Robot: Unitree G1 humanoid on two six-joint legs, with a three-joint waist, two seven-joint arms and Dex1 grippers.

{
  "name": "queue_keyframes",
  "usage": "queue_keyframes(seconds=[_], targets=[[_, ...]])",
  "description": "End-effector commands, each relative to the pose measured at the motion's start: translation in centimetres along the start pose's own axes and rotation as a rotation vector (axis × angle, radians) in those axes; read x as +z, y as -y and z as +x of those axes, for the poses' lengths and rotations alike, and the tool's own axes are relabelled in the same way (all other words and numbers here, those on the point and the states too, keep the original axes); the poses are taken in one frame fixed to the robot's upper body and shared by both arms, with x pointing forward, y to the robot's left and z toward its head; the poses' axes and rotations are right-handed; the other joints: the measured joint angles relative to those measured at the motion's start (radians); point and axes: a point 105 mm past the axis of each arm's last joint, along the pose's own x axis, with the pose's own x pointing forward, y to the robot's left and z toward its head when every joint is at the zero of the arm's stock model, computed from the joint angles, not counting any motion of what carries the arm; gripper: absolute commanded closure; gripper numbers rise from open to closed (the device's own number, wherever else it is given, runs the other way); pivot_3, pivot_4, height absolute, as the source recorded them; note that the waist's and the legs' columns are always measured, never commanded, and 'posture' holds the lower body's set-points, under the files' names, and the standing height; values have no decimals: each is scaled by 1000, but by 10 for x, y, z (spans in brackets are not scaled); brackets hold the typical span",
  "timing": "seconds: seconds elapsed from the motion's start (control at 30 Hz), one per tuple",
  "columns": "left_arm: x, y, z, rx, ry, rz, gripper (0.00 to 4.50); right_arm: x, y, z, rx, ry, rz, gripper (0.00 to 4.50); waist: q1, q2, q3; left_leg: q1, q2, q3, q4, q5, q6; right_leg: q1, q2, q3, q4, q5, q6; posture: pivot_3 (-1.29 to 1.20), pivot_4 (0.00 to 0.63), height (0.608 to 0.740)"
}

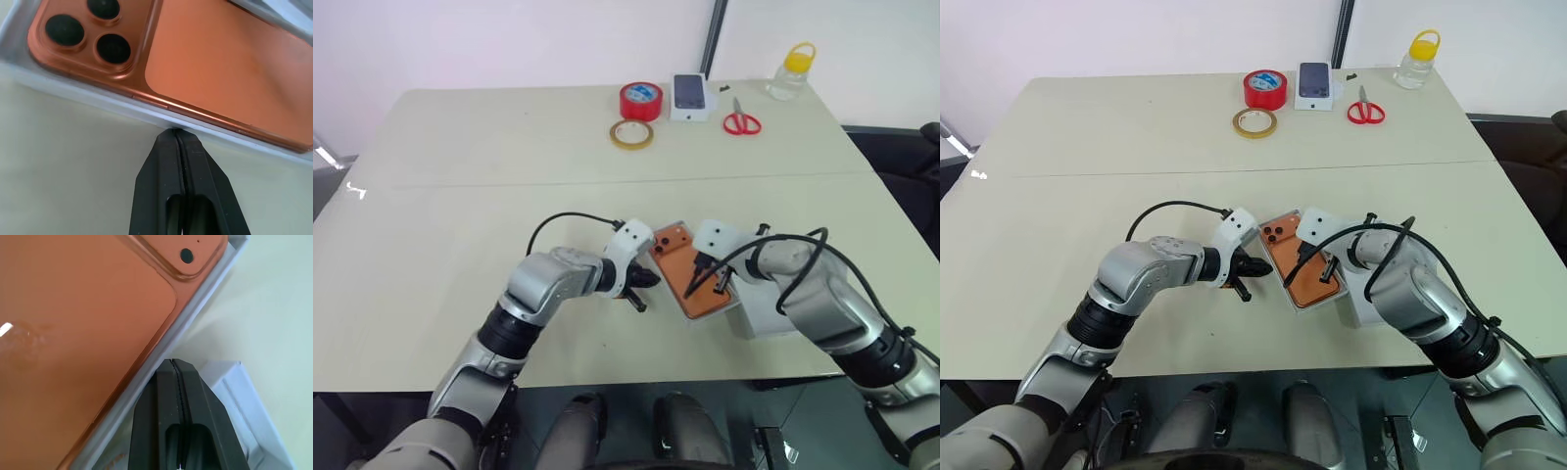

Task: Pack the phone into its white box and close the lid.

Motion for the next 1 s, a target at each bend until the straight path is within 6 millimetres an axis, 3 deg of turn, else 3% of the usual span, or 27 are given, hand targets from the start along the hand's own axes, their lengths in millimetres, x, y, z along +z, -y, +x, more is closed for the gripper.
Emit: queue_keyframes(seconds=[0.03,0.47,1.0], targets=[[14,6,4,-29,47,20,4457,16,-24,-2,103,81,-51,4500,1,0,0,0,0,0,0,0,0,0,0,0,0,0,0,0,150,740],[13,-8,-3,21,57,-1,4457,5,-21,4,100,48,-35,4500,-3,0,0,0,0,0,4,0,1,1,0,0,1,0,0,0,150,740],[14,-20,-13,45,76,-7,4457,-5,8,-10,31,32,-13,4500,-4,0,0,0,0,0,6,-1,1,1,0,0,2,0,0,0,150,740]])
